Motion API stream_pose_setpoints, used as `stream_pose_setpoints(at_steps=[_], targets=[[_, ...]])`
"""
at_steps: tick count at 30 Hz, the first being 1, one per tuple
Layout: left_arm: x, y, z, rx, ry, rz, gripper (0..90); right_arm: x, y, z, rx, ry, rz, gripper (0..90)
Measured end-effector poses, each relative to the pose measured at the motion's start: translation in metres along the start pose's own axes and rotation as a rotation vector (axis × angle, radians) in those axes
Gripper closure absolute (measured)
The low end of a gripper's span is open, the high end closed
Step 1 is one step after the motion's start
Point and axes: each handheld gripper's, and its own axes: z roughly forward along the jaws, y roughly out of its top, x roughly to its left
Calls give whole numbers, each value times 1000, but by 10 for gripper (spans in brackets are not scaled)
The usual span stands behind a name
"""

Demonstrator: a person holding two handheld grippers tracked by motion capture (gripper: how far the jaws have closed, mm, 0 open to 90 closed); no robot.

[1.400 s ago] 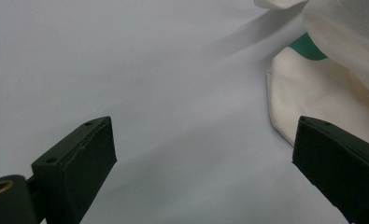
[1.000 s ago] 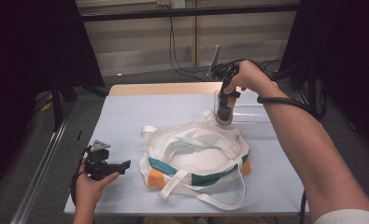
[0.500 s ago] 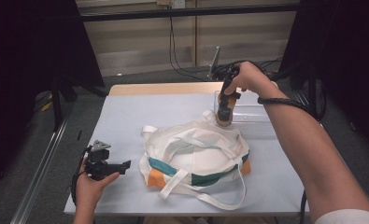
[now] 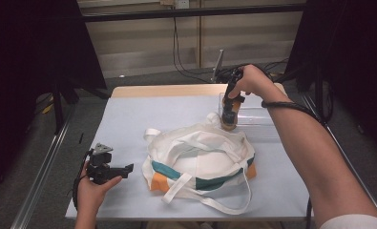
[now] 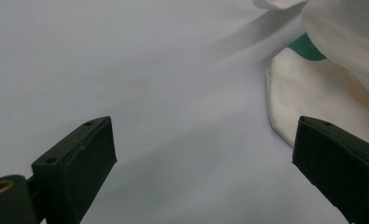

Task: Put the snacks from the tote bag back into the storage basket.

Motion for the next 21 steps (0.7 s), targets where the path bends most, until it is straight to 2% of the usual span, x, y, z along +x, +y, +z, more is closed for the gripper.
stream_pose_setpoints(at_steps=[5, 12, 15, 21], targets=[[1, 0, -1, -2, 4, 6, 58, -1, 0, 3, -3, -5, -20, 303], [1, 0, 0, 0, -3, 2, 58, -1, 1, 5, -1, 1, -7, 303], [1, 0, -1, 1, 1, 3, 58, -1, 1, 7, -2, -4, -23, 303], [0, 0, 0, 1, -2, 1, 58, -1, 1, 8, 2, -2, -20, 303]])
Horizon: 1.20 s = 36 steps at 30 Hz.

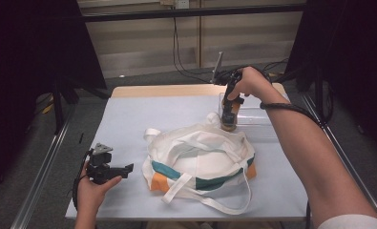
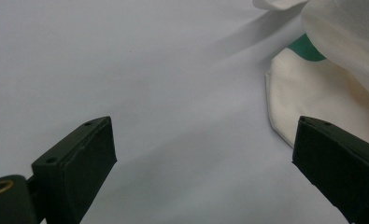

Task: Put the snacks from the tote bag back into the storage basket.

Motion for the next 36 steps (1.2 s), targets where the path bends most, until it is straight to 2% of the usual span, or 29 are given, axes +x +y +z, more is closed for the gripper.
stream_pose_setpoints(at_steps=[7, 8, 23, 26, 29, 31, 33, 36], targets=[[0, 0, -1, -4, 2, -1, 58, 0, 0, 2, -2, 1, 5, 303], [0, 0, -1, -3, 2, 0, 58, 1, 0, 2, 2, 4, 21, 303], [0, 0, -1, -1, 3, 4, 58, 1, -2, 7, -7, 0, 10, 303], [0, 0, -1, -4, 0, -1, 58, 2, -2, 8, -5, 1, 21, 303], [-1, 0, -1, 1, 2, 1, 58, 2, -2, 11, -6, -3, 5, 303], [0, 0, 0, -4, 6, 3, 58, 3, -2, 12, -1, 1, 22, 303], [0, 0, 0, -4, 4, 2, 58, 2, -3, 13, -3, -1, 14, 303], [-1, 0, 0, -8, 1, -9, 58, 2, -3, 14, -7, 2, 16, 303]])
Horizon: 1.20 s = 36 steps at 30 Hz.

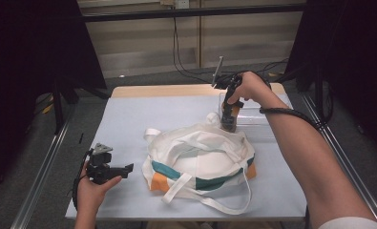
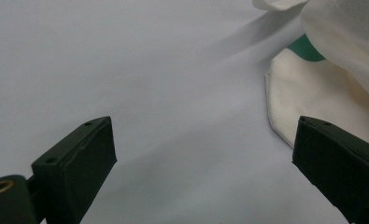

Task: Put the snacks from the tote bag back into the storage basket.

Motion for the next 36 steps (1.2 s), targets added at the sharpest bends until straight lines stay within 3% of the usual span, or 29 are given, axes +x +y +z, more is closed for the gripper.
stream_pose_setpoints(at_steps=[26, 36], targets=[[0, 0, 1, 8, 1, 8, 58, -2, -1, 7, -12, 9, -9, 302], [-1, 0, 0, 6, 1, 10, 58, -3, -4, 7, -18, 17, 30, 299]])
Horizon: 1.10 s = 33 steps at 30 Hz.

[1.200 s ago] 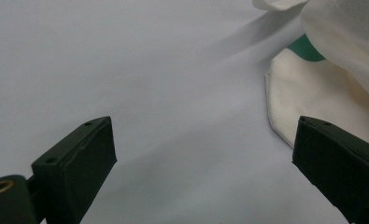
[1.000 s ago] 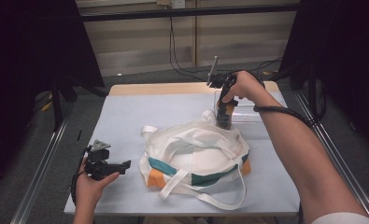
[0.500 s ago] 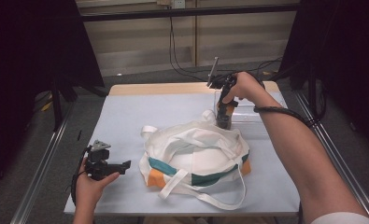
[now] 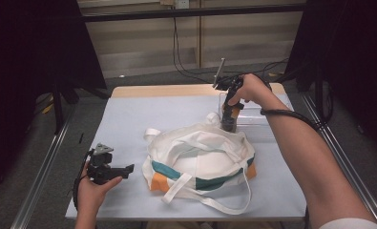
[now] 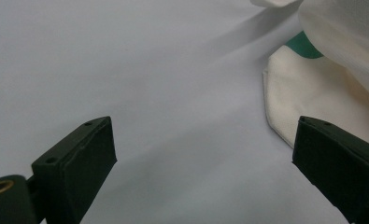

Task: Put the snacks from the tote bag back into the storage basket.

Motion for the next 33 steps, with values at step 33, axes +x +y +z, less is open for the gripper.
stream_pose_setpoints(at_steps=[33], targets=[[-2, 1, -1, -3, 0, 2, 57, 2, -9, -12, -53, -17, 69, 154]])
